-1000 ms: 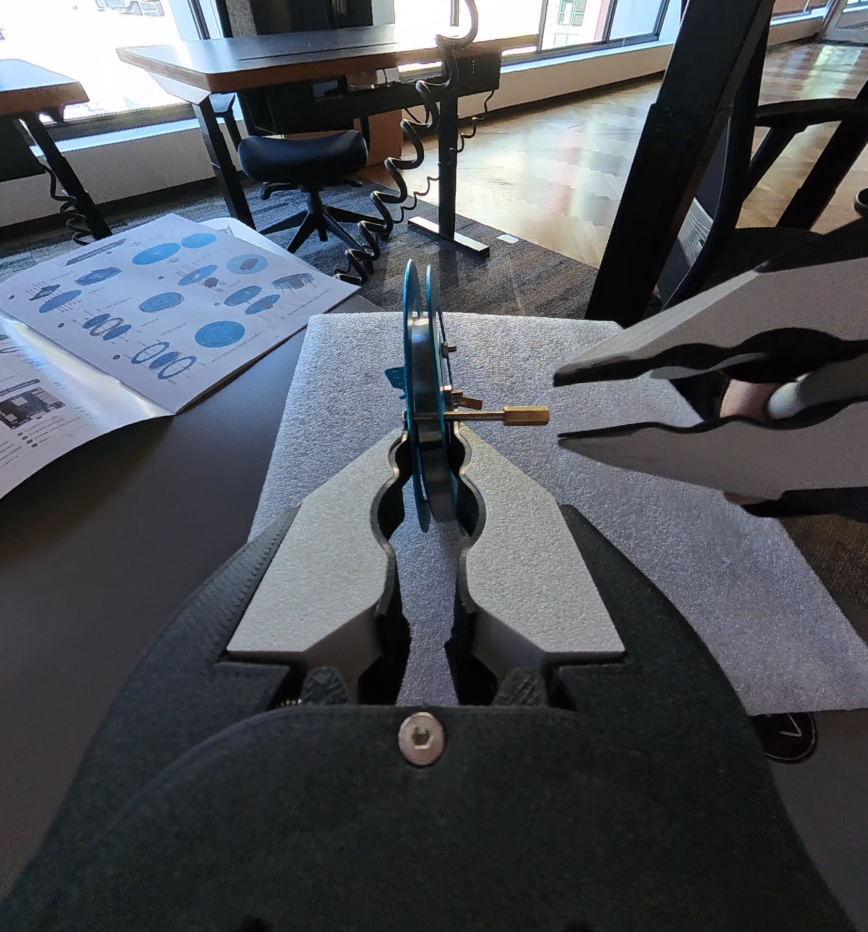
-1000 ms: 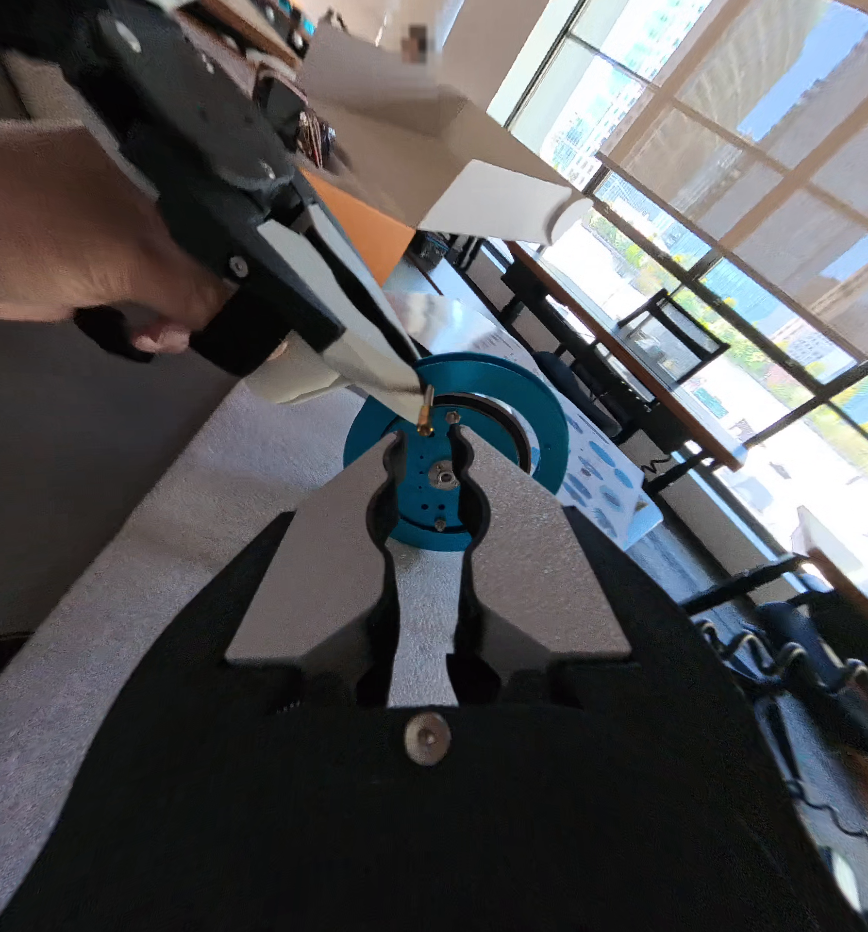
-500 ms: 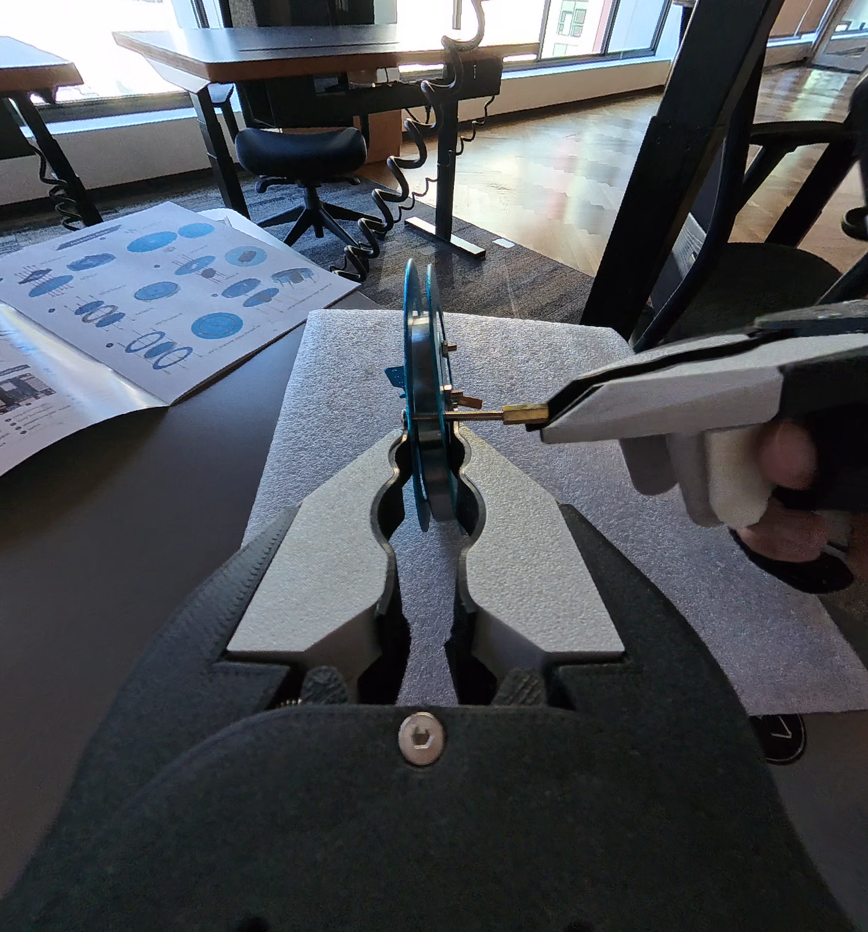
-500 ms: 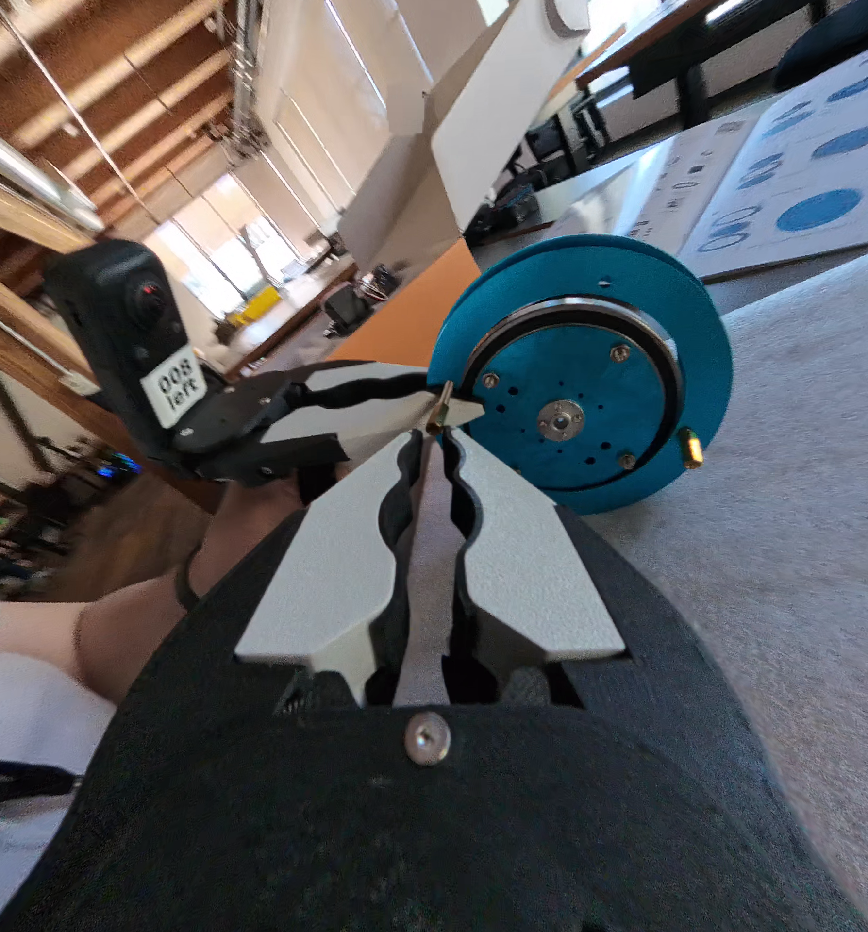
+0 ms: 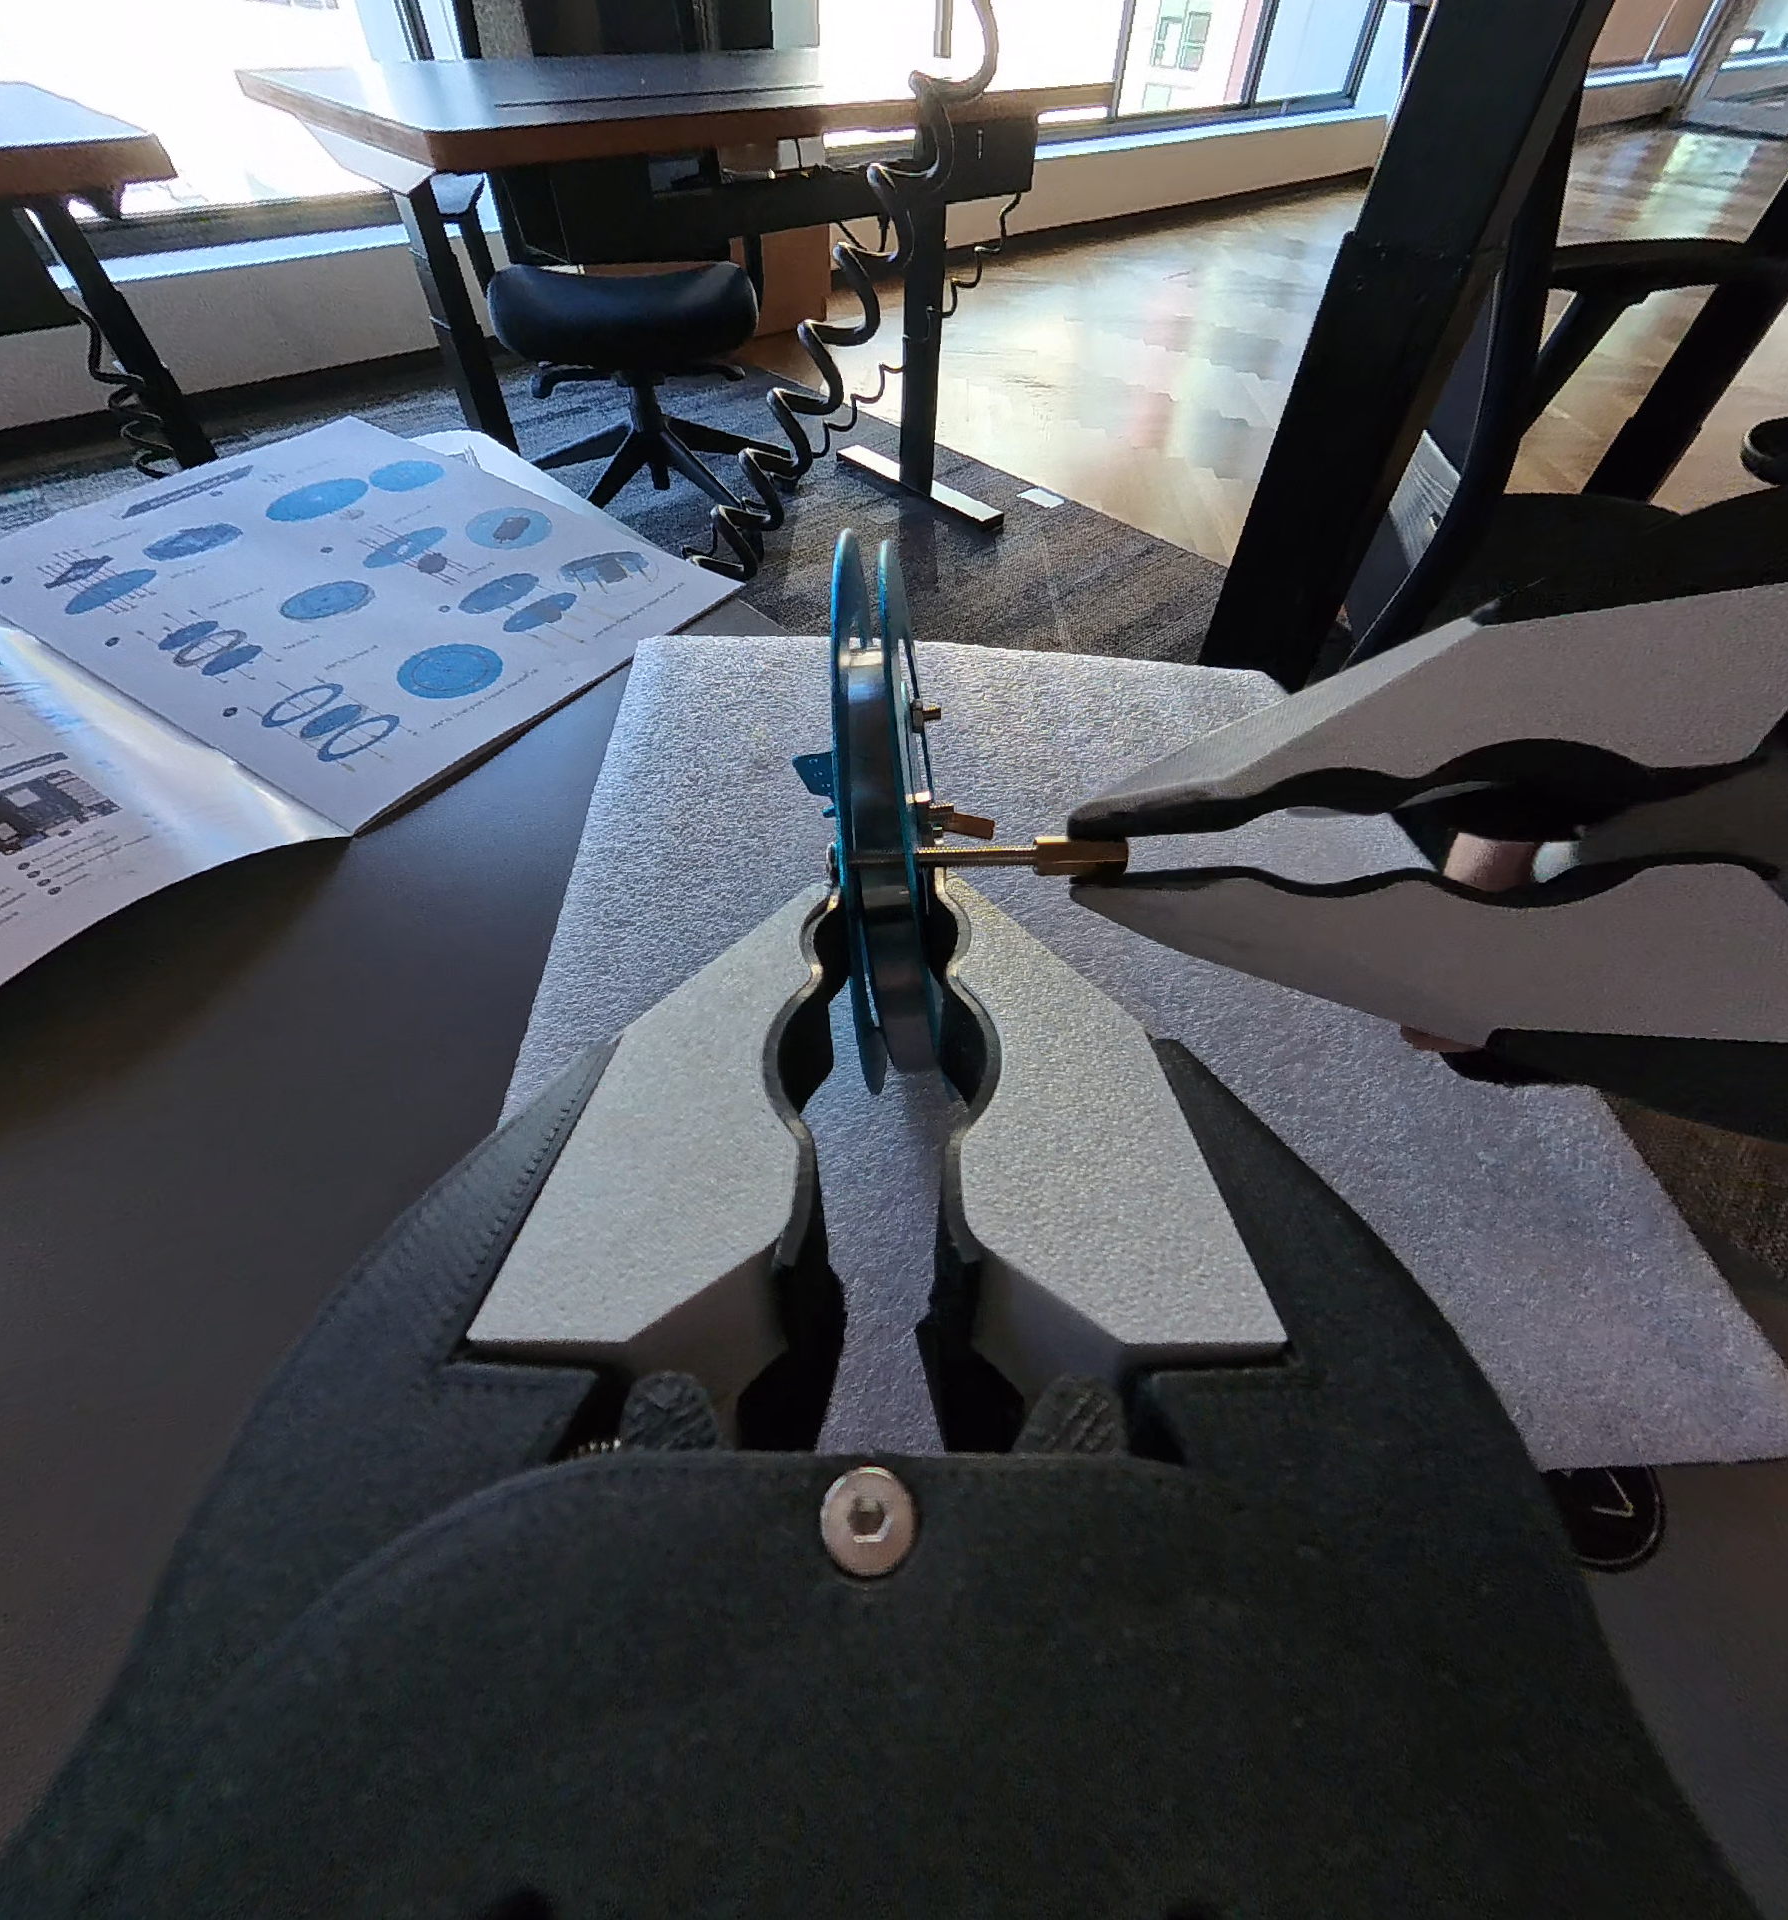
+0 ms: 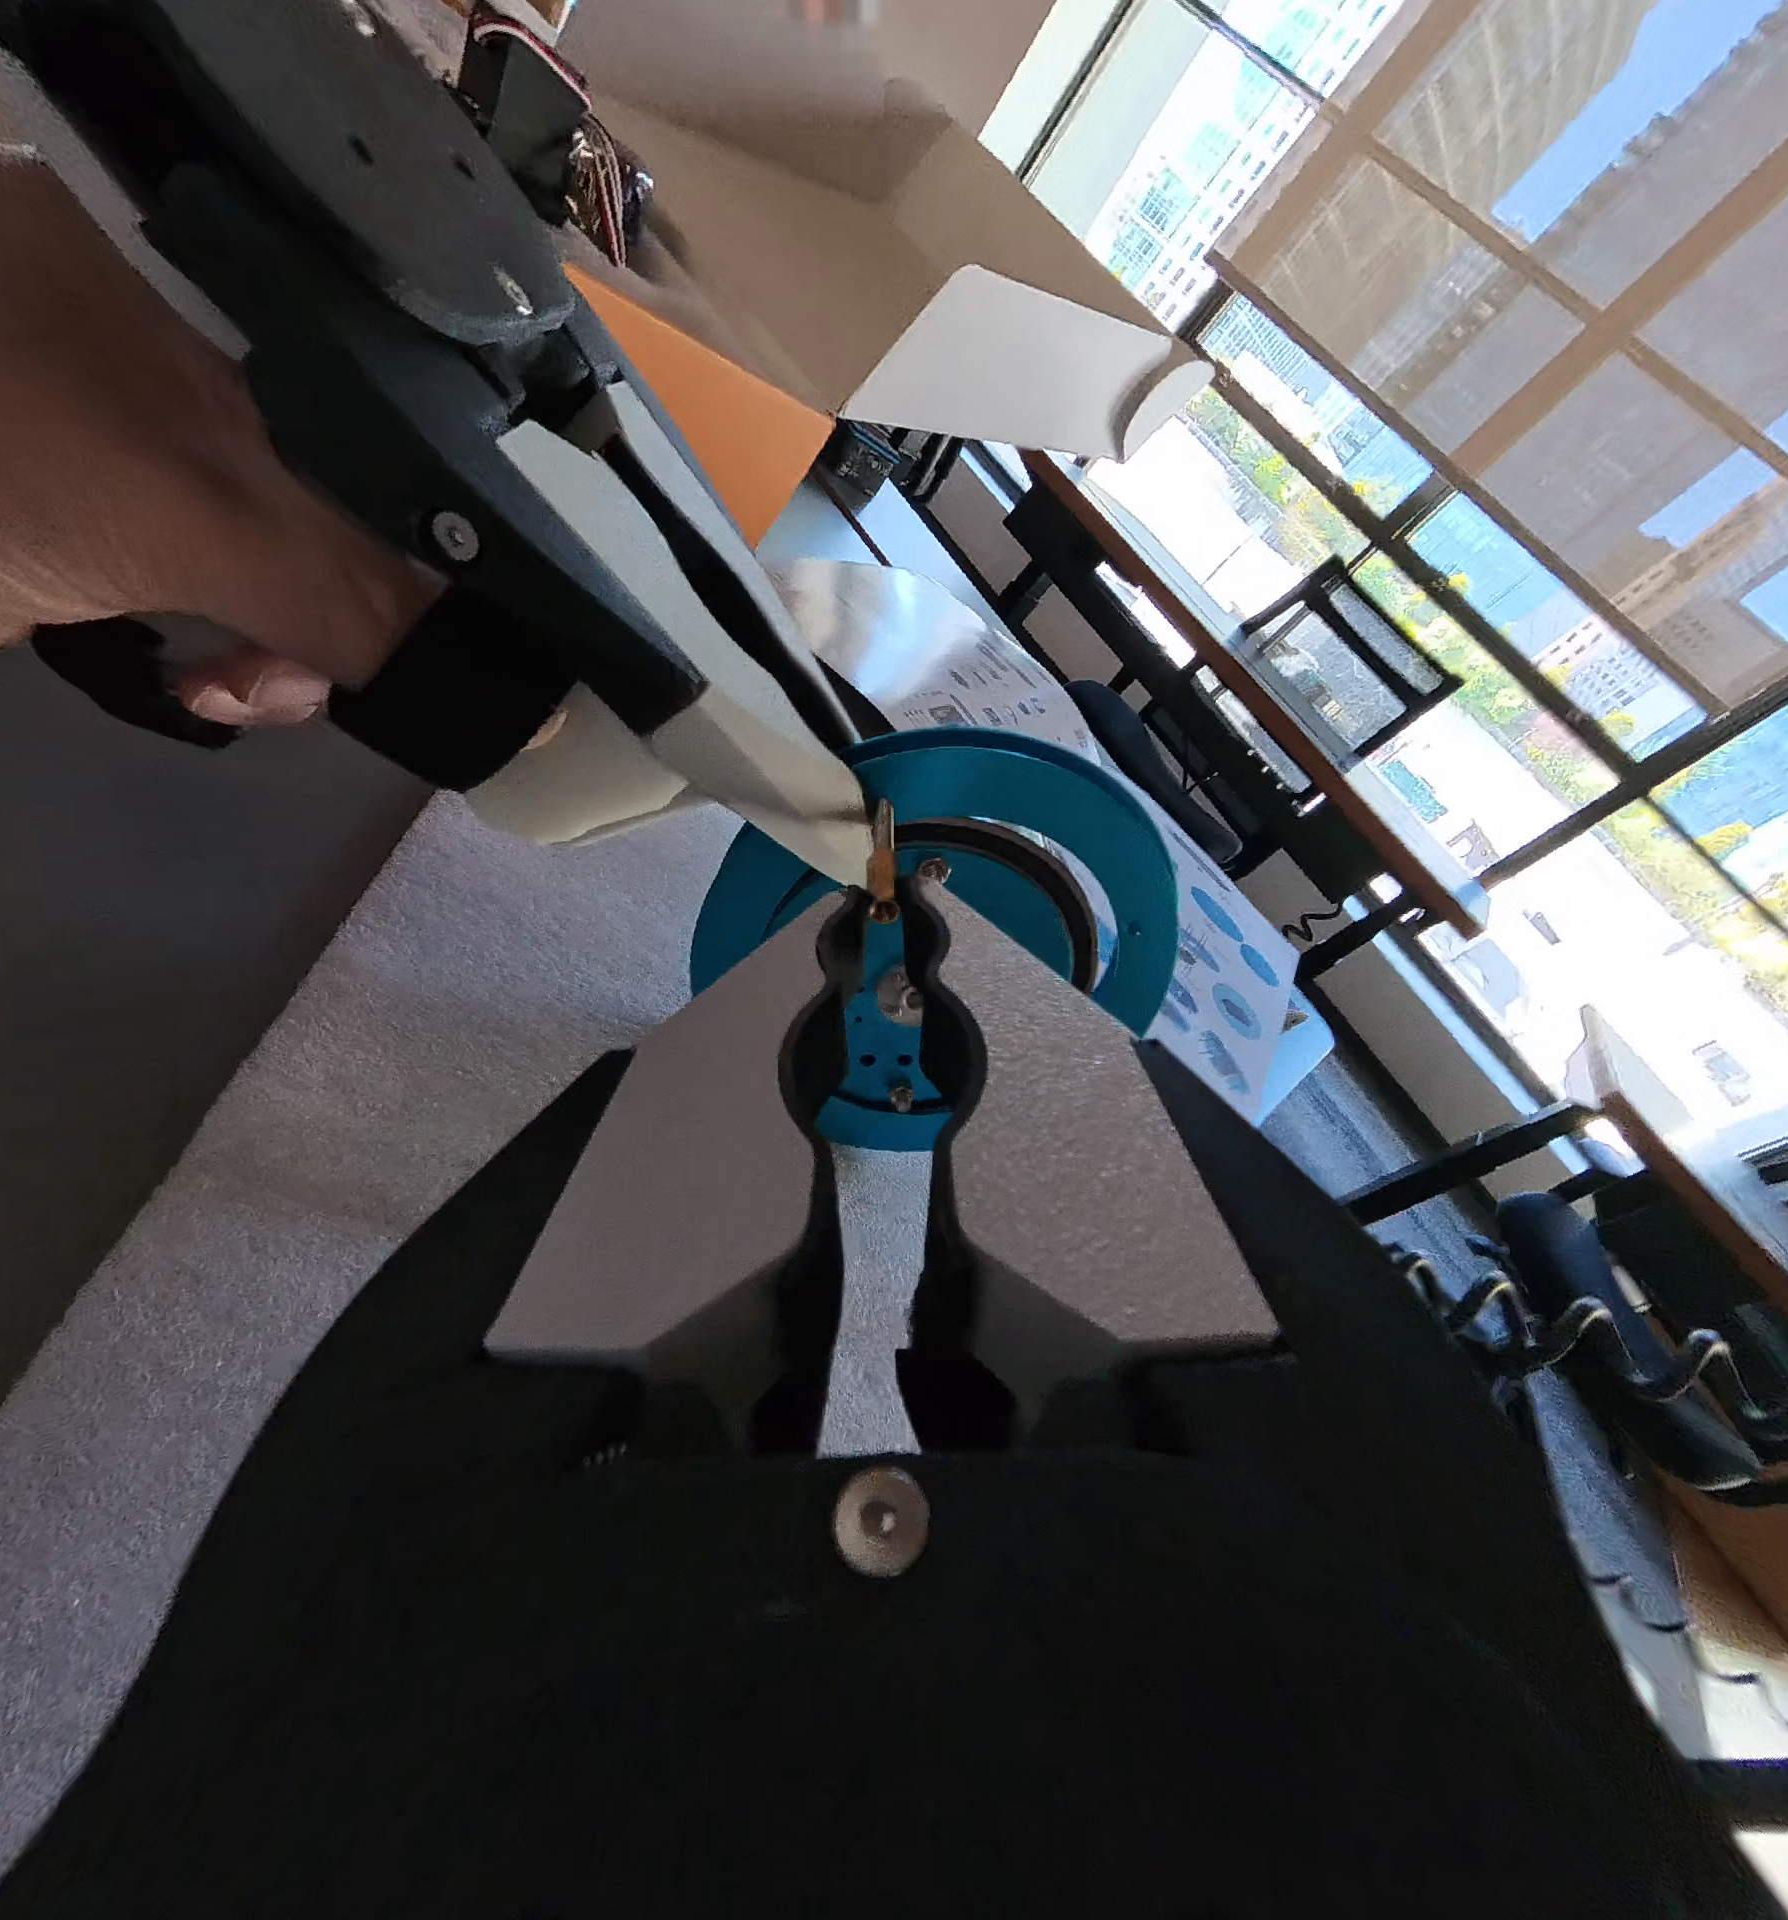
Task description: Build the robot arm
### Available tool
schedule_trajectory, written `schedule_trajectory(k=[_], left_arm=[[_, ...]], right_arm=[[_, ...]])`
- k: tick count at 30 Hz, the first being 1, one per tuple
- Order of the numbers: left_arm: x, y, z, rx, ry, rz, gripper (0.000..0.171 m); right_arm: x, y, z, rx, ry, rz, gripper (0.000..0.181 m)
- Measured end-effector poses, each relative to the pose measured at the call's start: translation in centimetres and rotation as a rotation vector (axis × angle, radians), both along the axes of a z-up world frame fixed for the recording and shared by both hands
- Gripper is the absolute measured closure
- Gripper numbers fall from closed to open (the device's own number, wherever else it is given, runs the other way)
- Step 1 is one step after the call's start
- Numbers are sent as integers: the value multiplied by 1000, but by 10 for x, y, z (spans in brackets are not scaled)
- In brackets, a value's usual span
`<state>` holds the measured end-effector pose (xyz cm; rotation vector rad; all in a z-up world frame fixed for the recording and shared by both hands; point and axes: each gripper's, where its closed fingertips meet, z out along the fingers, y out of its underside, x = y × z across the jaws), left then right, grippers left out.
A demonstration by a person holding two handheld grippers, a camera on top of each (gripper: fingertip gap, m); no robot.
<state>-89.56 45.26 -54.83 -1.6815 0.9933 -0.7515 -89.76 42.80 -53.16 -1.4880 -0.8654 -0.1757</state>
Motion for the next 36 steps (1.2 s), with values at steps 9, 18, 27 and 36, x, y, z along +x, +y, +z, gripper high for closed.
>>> schedule_trajectory(k=[9,18,27,36], left_arm=[[-1,0,0,-11,-5,3,159],[1,-1,0,-7,0,-1,159],[0,0,-1,-2,2,2,159],[0,0,-1,-4,0,1,159]], right_arm=[[-4,0,-1,-609,1242,83,175],[6,-9,7,-171,530,34,154],[0,2,-1,-91,99,-99,177],[-1,1,-2,-712,1295,100,176]])
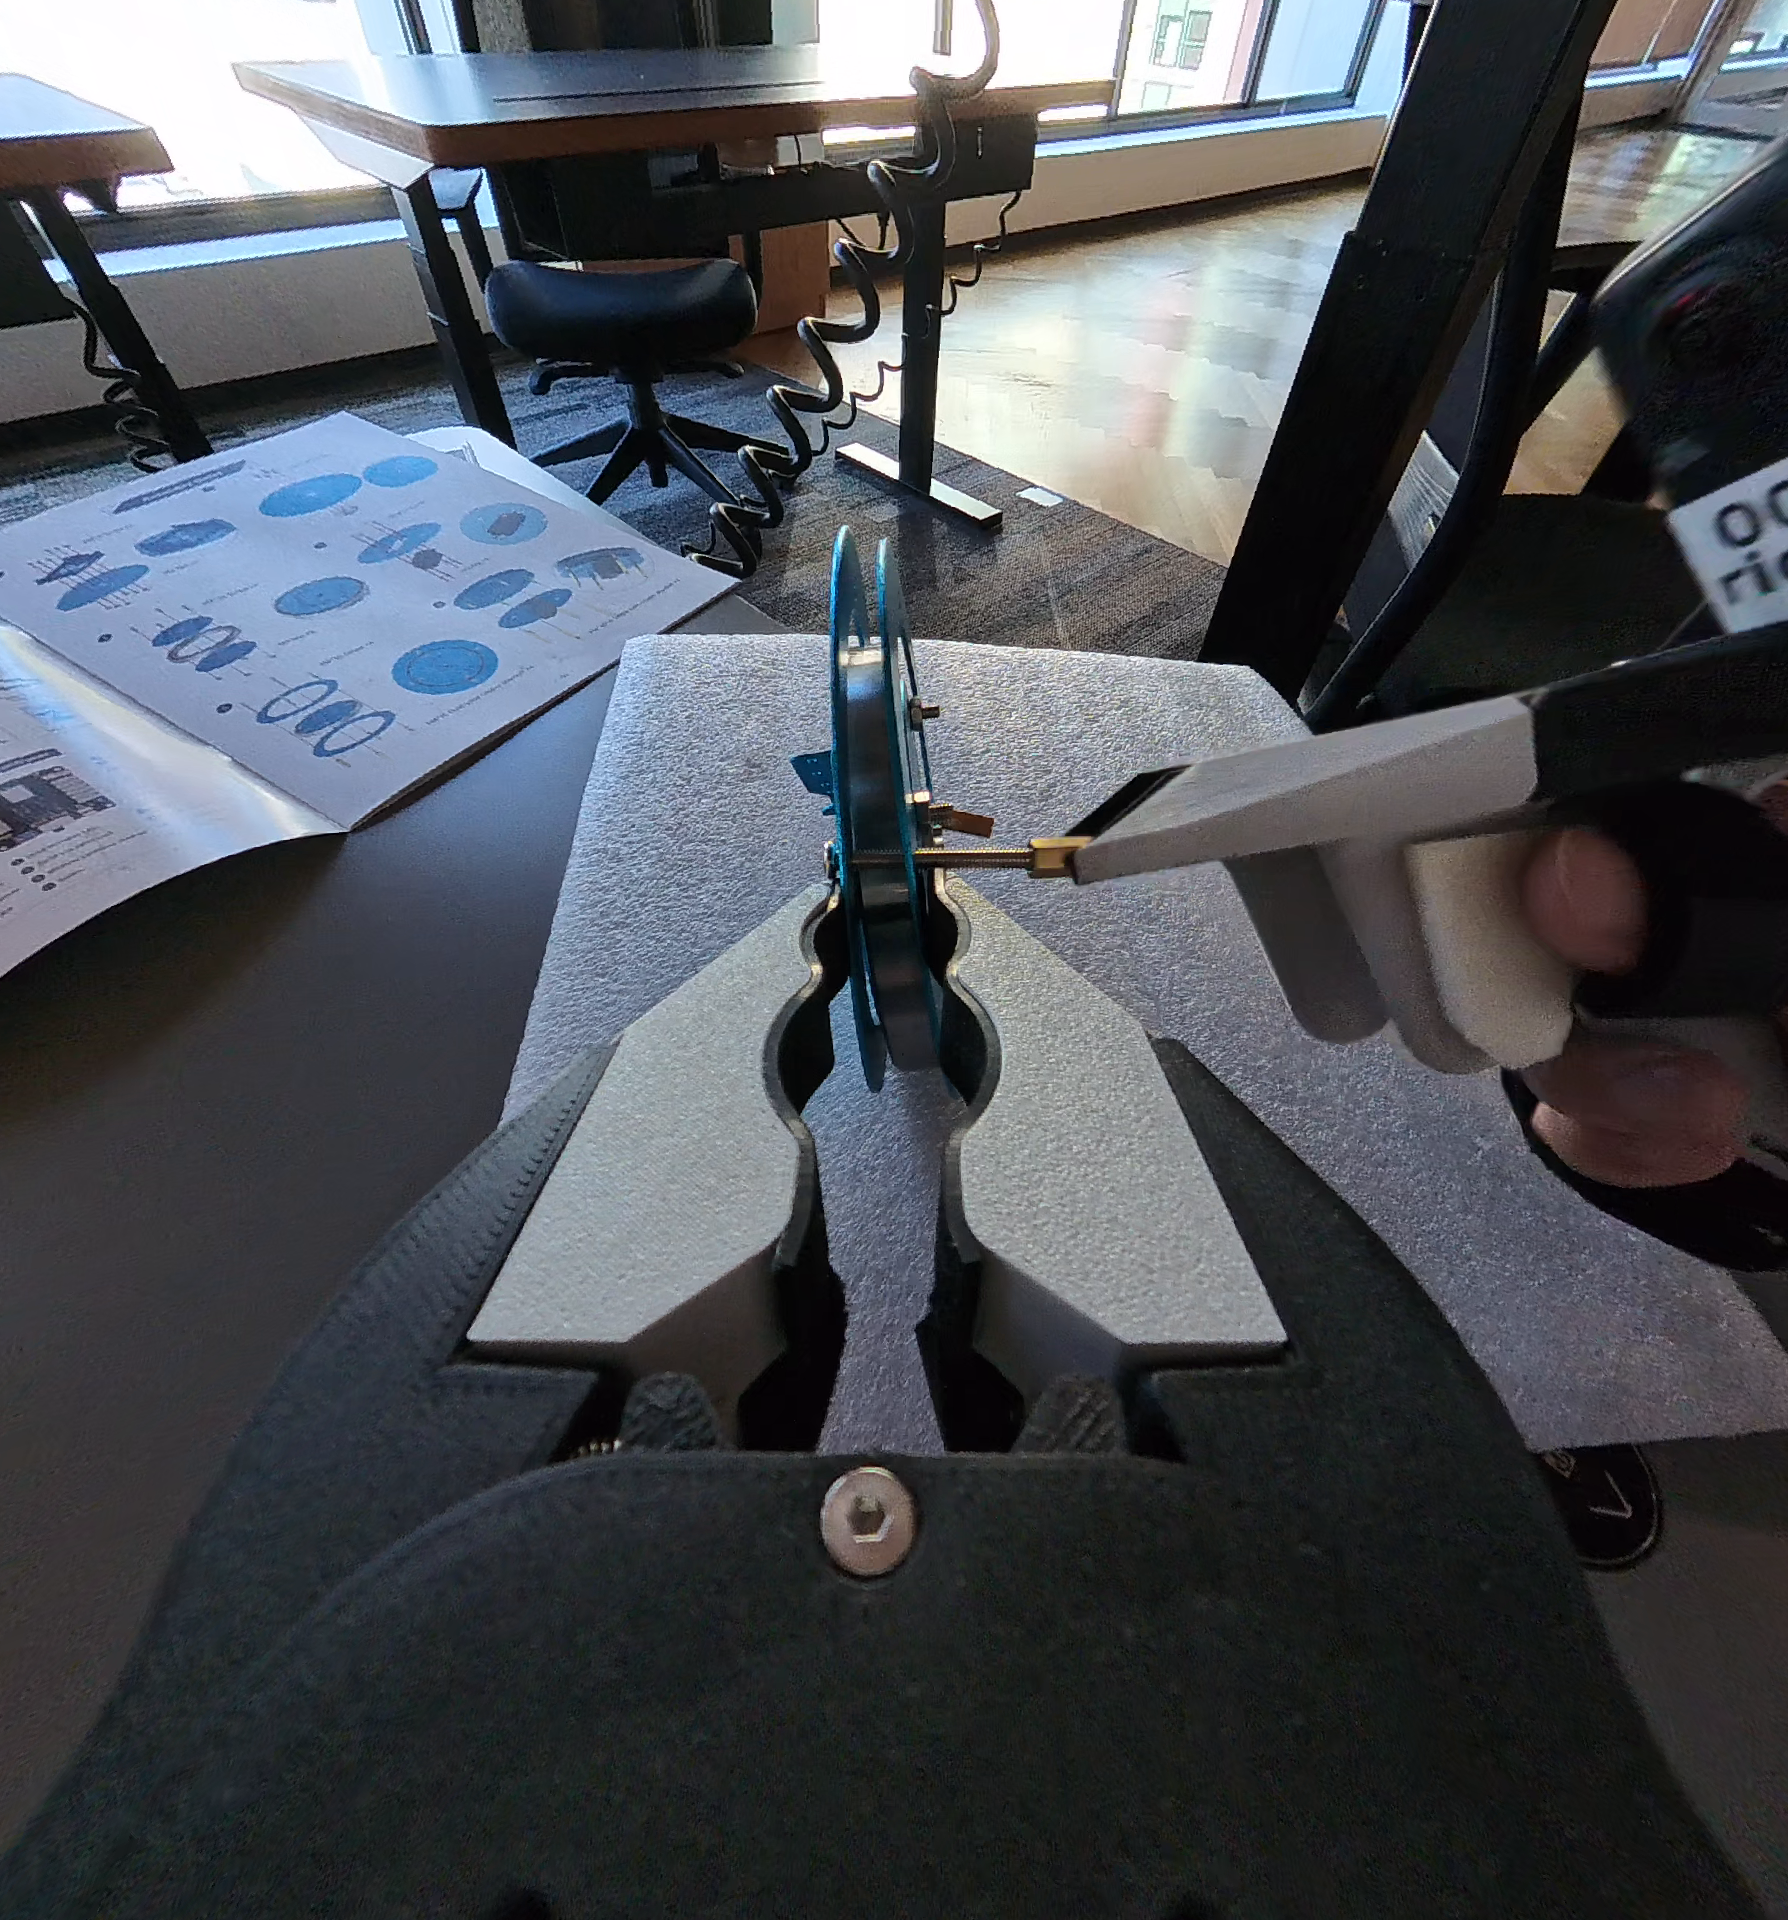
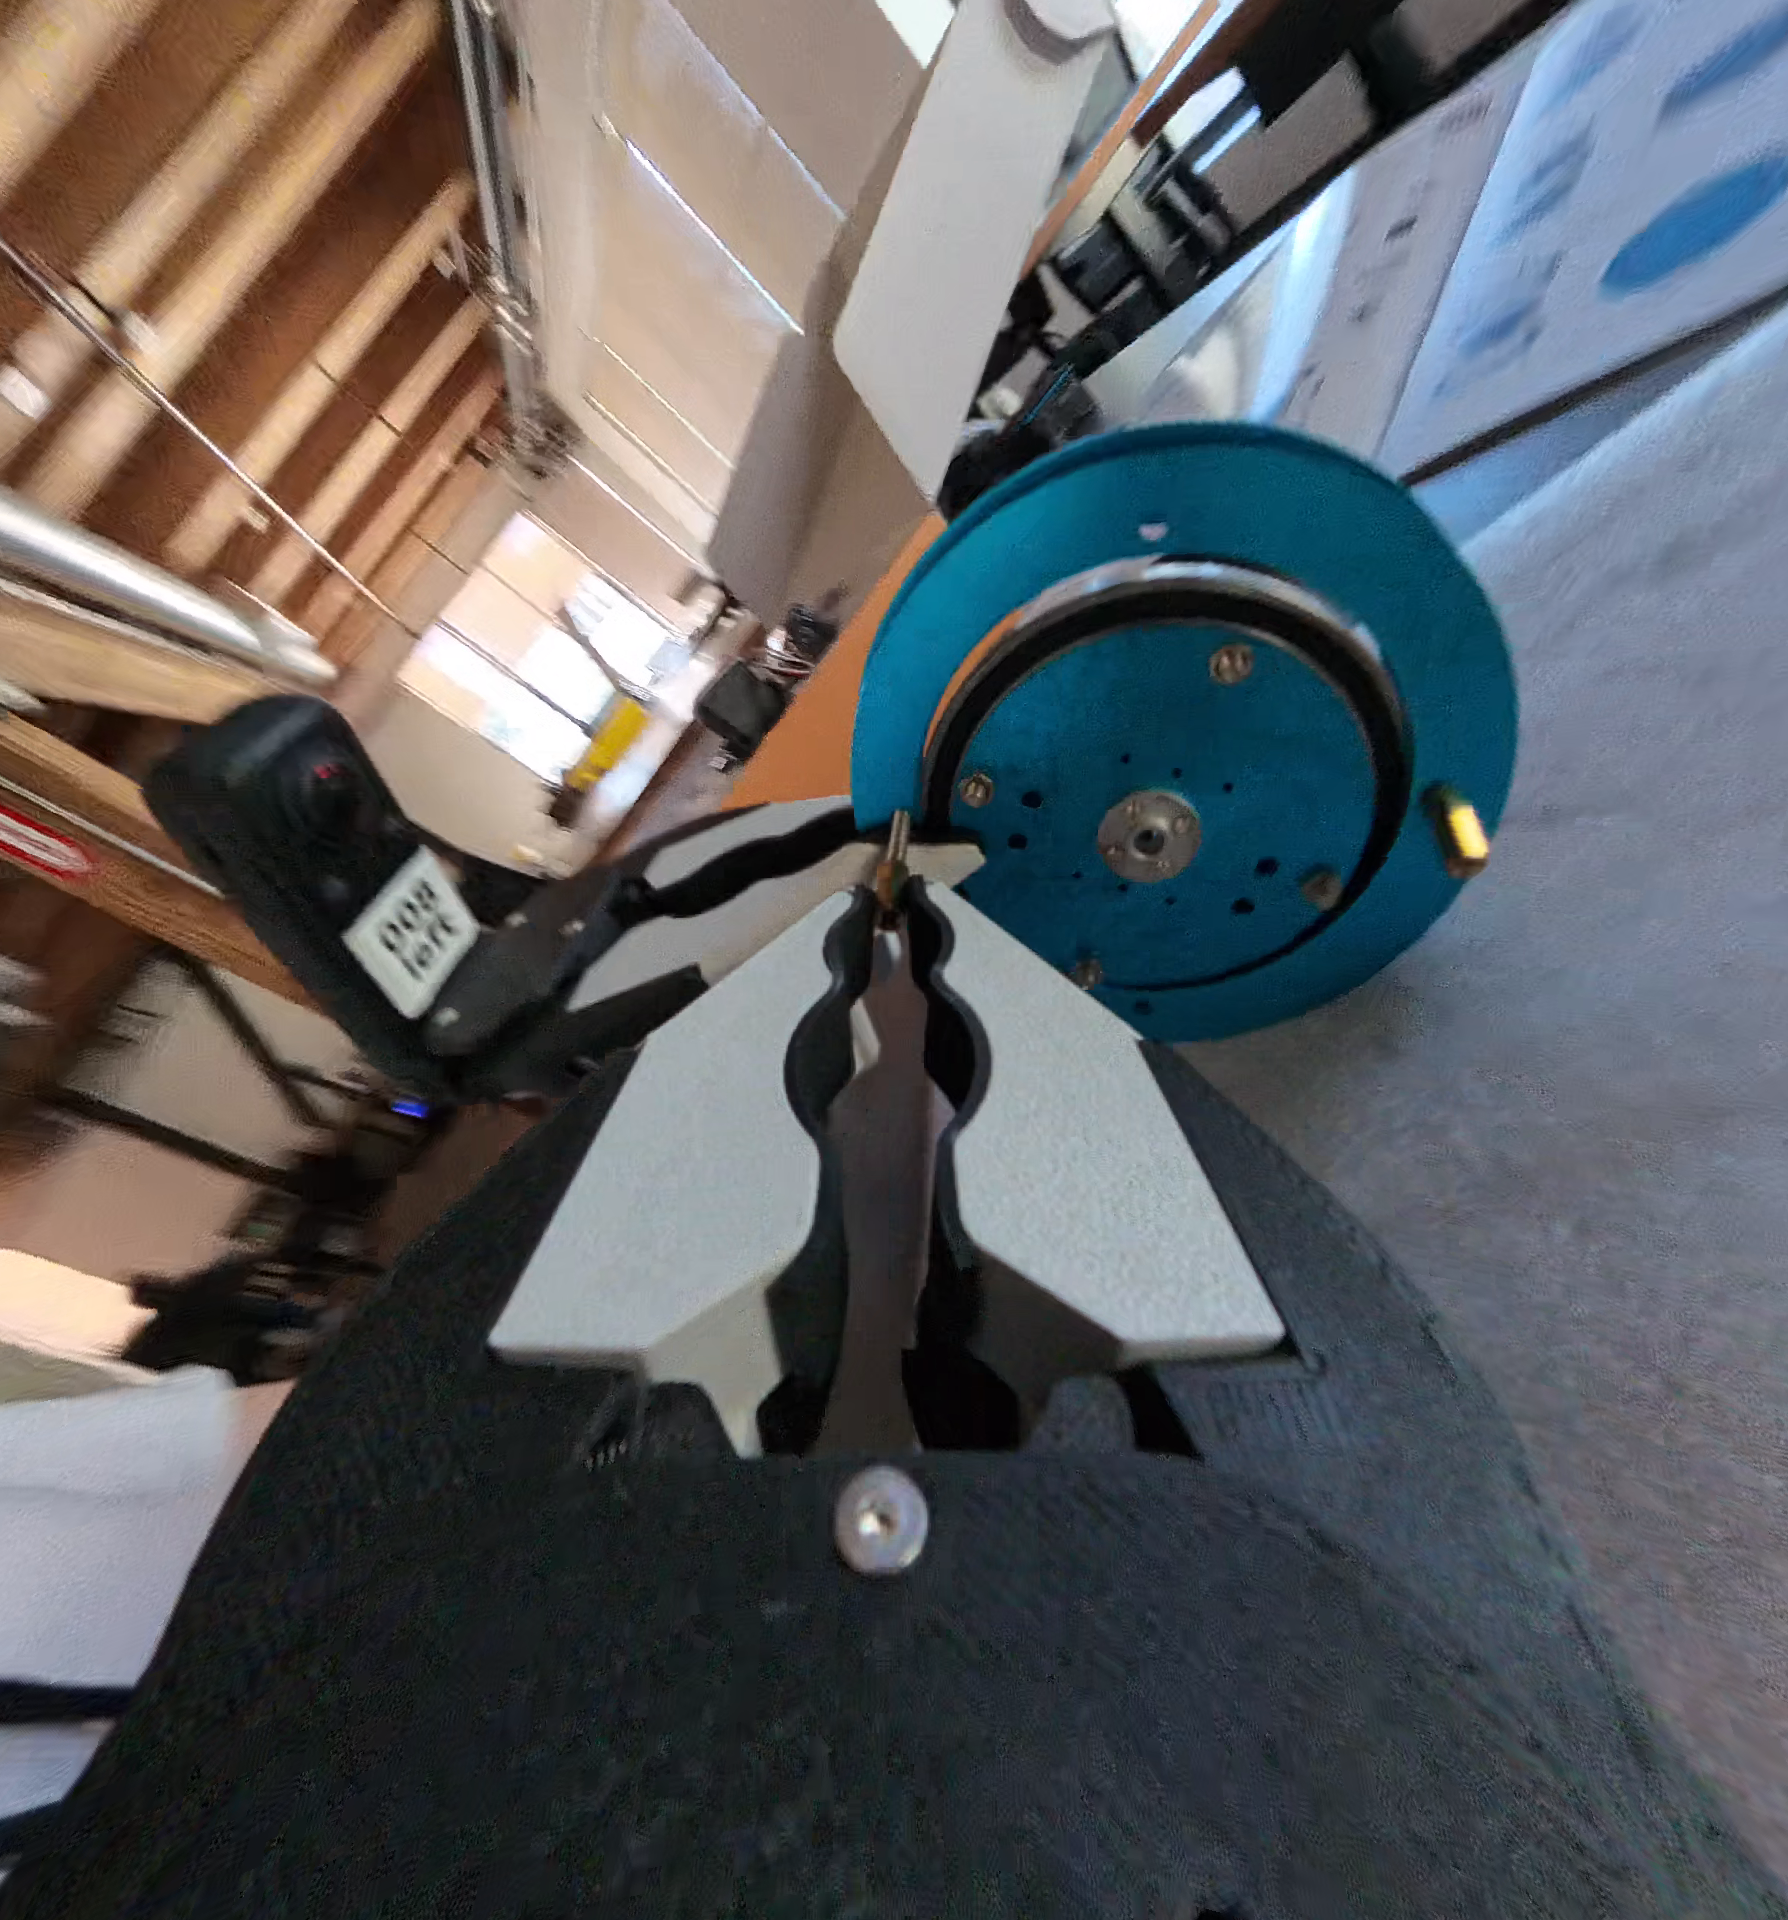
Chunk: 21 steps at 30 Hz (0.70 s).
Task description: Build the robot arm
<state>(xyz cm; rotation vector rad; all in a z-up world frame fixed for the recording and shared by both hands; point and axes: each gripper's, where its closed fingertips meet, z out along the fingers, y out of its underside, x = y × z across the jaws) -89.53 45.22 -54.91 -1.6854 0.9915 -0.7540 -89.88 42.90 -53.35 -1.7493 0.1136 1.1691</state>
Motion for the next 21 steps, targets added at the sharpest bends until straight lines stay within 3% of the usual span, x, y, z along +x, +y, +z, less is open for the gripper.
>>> schedule_trajectory(k=[2,5,7,11,14,18,21], left_arm=[[1,-1,0,11,6,0,159],[1,0,0,8,4,-1,159],[0,0,0,-3,-2,-1,159],[0,1,0,-4,-4,-2,159],[1,0,0,2,-2,-3,159],[1,1,0,1,-3,-3,159],[0,1,0,-5,-7,0,159]], right_arm=[[0,-1,0,-10,61,15,176],[-2,-5,7,112,-101,28,160],[1,-7,9,254,-314,21,157],[14,-6,9,578,-921,-89,156],[9,-4,6,694,-1245,-121,159],[5,1,1,672,-1294,-116,175],[2,1,1,650,-1213,-103,177]])
